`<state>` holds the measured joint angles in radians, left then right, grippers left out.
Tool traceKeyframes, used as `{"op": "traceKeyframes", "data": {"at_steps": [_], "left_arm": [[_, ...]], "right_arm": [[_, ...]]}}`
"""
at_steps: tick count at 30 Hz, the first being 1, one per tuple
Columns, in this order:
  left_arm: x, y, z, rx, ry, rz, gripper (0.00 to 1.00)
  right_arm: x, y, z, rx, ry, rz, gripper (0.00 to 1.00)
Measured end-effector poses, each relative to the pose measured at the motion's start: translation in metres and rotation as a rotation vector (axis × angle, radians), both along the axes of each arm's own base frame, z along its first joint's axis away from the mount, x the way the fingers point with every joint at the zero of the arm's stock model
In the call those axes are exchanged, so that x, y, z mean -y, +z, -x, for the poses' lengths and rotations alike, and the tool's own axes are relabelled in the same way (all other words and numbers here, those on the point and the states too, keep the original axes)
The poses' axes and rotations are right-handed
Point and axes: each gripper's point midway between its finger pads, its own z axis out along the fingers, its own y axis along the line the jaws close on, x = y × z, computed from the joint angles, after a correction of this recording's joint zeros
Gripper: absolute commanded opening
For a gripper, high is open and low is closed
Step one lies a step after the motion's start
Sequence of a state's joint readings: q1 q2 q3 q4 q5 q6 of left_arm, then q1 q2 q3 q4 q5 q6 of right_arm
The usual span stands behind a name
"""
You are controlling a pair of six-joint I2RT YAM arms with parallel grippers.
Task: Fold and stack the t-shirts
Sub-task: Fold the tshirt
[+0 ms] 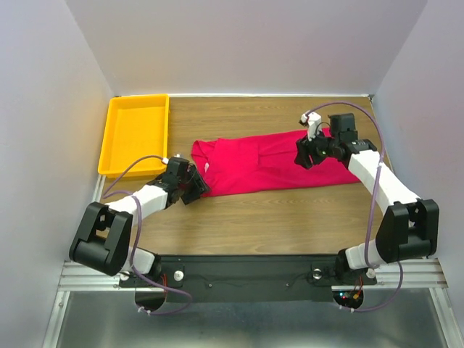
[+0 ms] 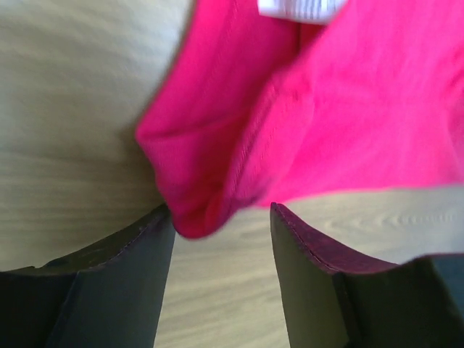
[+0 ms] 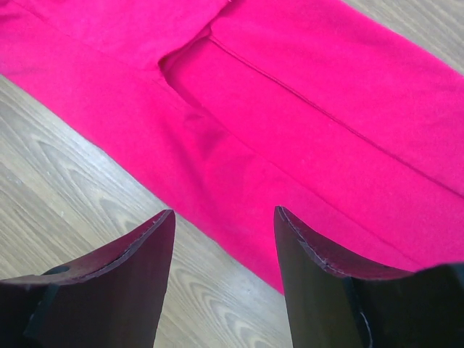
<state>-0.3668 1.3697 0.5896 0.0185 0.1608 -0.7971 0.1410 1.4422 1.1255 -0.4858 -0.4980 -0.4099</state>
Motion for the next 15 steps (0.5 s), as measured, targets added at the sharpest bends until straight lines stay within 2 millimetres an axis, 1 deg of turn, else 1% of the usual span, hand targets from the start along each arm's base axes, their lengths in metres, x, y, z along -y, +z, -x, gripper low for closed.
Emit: {"op": "traceKeyframes", "data": {"at_steps": [2, 4, 6, 7, 8, 9, 14, 15], "left_arm": [[-0.005, 0.000, -0.007, 0.013, 0.034, -0.026, 0.59], [-0.011, 0.001, -0.012, 0.024, 0.063, -0.054, 0.49], [-0.016, 0.001, -0.015, 0.027, 0.084, -0.077, 0.49], [-0.019, 0.001, -0.016, 0.029, 0.092, -0.089, 0.42], [-0.022, 0.001, -0.018, 0.031, 0.103, -0.099, 0.41], [-0.024, 0.001, -0.018, 0.031, 0.104, -0.107, 0.35], [-0.038, -0.003, -0.020, 0.024, 0.129, -0.145, 0.34], [-0.042, -0.003, -0.021, 0.024, 0.137, -0.150, 0.29]], "right_arm": [[0.005, -0.001, 0.003, -0.003, -0.013, -0.001, 0.63], [0.010, -0.003, 0.005, -0.010, -0.027, -0.003, 0.63], [0.014, -0.005, 0.005, -0.015, -0.040, -0.005, 0.63], [0.016, -0.006, 0.005, -0.018, -0.046, -0.005, 0.63], [0.018, -0.007, 0.005, -0.022, -0.052, -0.006, 0.63], [0.019, -0.008, 0.006, -0.025, -0.057, -0.007, 0.63], [0.025, -0.008, 0.004, -0.026, -0.076, -0.008, 0.63], [0.027, -0.008, 0.004, -0.027, -0.082, -0.005, 0.63]]}}
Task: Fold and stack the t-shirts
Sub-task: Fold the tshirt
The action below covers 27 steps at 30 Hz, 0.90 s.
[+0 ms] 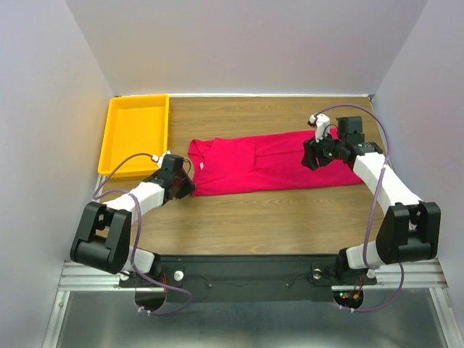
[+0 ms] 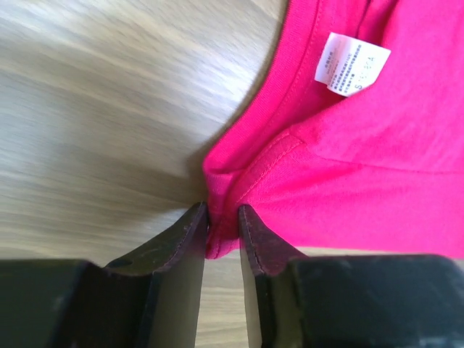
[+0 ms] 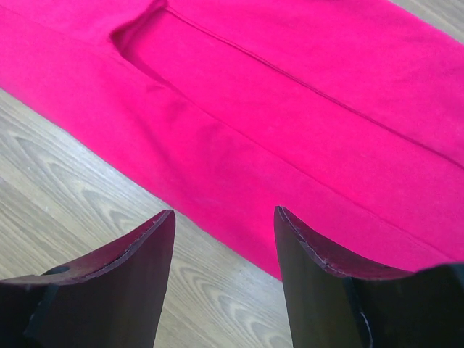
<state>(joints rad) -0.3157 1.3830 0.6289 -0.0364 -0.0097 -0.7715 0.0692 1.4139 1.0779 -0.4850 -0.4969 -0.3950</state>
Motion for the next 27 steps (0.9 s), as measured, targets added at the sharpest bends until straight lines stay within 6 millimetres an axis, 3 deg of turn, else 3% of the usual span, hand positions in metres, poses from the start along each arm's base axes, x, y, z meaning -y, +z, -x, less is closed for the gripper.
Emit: {"op": "traceKeyframes", "data": {"at_steps": [3, 8, 12, 16, 19, 23, 27], "left_arm": [[-0.009, 0.000, -0.003, 0.003, 0.006, -0.014, 0.21], [-0.015, -0.003, -0.004, 0.003, -0.013, -0.034, 0.21], [-0.013, -0.004, -0.004, 0.006, -0.059, -0.037, 0.24], [-0.009, -0.001, -0.005, 0.027, -0.125, -0.040, 0.49], [-0.007, 0.004, -0.007, 0.048, -0.159, -0.044, 0.61], [-0.007, 0.038, -0.011, 0.159, -0.186, -0.047, 0.67], [-0.009, 0.098, -0.017, 0.348, -0.191, -0.049, 0.68]], "right_arm": [[0.007, -0.006, 0.001, -0.009, -0.025, 0.019, 0.63], [0.030, -0.023, 0.005, -0.051, -0.106, 0.060, 0.63], [0.061, -0.030, 0.003, -0.067, -0.210, 0.096, 0.62], [0.100, -0.032, 0.001, -0.080, -0.329, 0.109, 0.62], [0.114, -0.037, 0.001, -0.096, -0.370, 0.114, 0.63], [0.114, -0.043, -0.003, -0.118, -0.368, 0.111, 0.63], [0.113, -0.039, -0.017, -0.113, -0.362, 0.095, 0.64]]}}
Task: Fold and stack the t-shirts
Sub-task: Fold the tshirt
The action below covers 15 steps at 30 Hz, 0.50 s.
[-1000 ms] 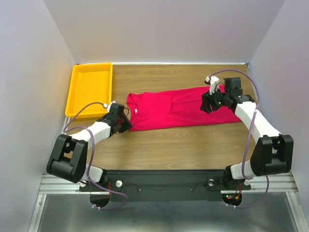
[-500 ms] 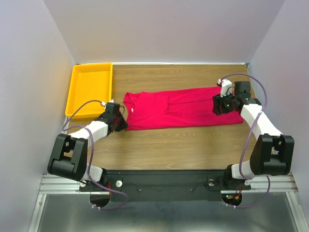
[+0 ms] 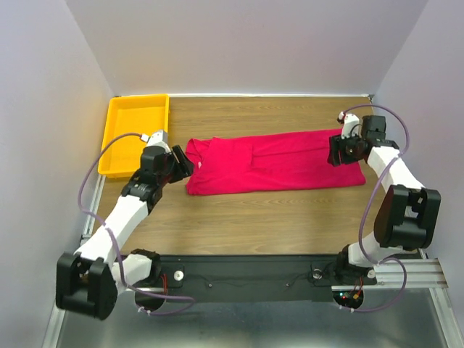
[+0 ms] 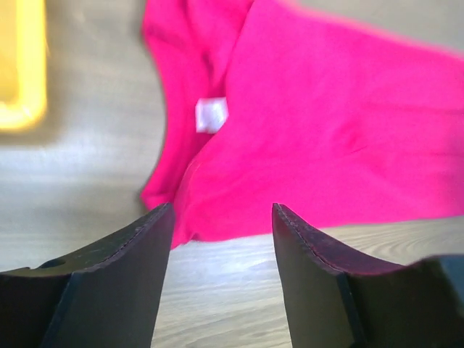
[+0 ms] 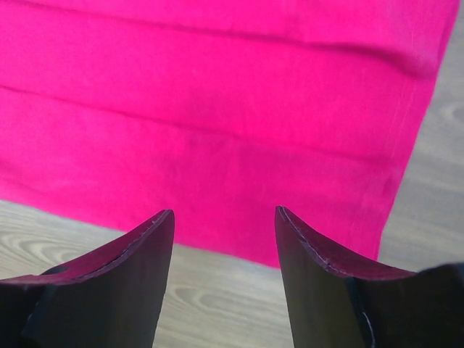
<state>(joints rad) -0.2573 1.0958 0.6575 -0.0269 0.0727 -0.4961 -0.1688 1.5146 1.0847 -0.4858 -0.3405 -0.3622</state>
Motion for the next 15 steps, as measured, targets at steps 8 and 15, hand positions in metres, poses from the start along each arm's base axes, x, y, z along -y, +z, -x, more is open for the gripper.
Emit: {"op": "traceKeyframes", "data": {"at_steps": [8, 15], "left_arm": [[-0.021, 0.078, 0.011, 0.249, 0.020, -0.065, 0.91], [-0.026, 0.095, 0.033, 0.336, 0.028, -0.019, 0.91]], "right_arm": [[-0.036, 0.028, -0.061, 0.056, 0.219, -0.180, 0.68], [-0.048, 0.010, -0.137, 0.045, 0.294, -0.194, 0.68]]}}
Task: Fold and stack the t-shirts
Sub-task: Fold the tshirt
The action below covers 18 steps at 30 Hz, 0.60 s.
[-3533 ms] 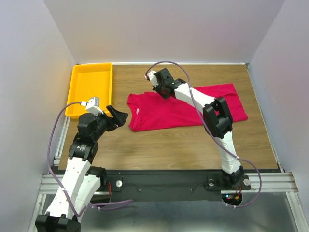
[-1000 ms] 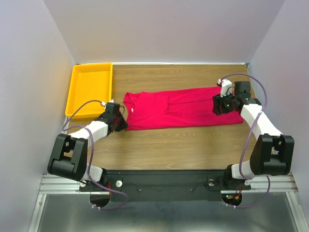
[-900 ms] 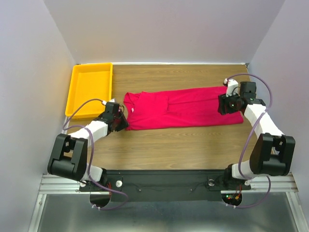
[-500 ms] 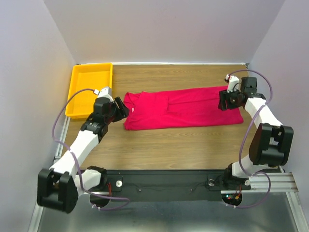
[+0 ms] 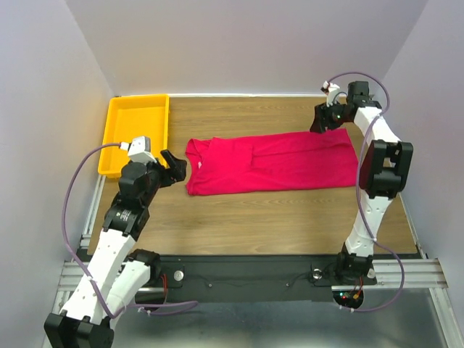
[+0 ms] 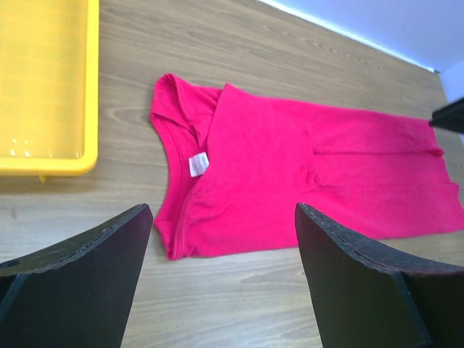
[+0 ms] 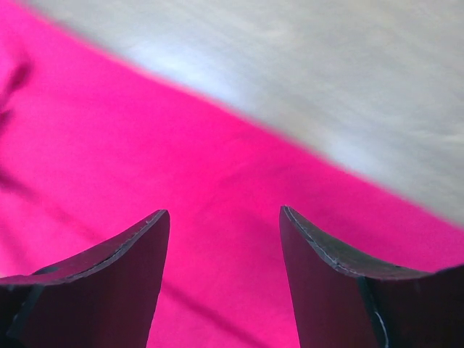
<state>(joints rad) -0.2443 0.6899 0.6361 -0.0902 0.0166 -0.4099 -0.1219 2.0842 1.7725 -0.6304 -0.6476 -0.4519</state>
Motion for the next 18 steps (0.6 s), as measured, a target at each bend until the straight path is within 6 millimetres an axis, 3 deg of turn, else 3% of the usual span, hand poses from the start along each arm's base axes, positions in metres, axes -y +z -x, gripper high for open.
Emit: {"op": "traceKeyframes", "data": {"at_steps": [2, 6, 13, 18], "left_arm": [[0.001, -0.007, 0.003, -0.016, -0.005, 0.008, 0.91], [0.004, -0.021, 0.008, -0.059, -0.018, 0.019, 0.91], [0.011, -0.022, 0.008, -0.069, -0.049, 0.044, 0.90], [0.016, -0.037, 0.010, -0.104, -0.067, 0.058, 0.90]], "right_arm": [[0.010, -0.005, -0.019, 0.005, -0.039, 0.048, 0.67], [0.037, -0.011, -0.032, -0.010, -0.140, 0.120, 0.64], [0.110, -0.033, -0.029, -0.078, -0.343, 0.199, 0.63], [0.144, -0.060, -0.028, -0.144, -0.436, 0.216, 0.63]]}}
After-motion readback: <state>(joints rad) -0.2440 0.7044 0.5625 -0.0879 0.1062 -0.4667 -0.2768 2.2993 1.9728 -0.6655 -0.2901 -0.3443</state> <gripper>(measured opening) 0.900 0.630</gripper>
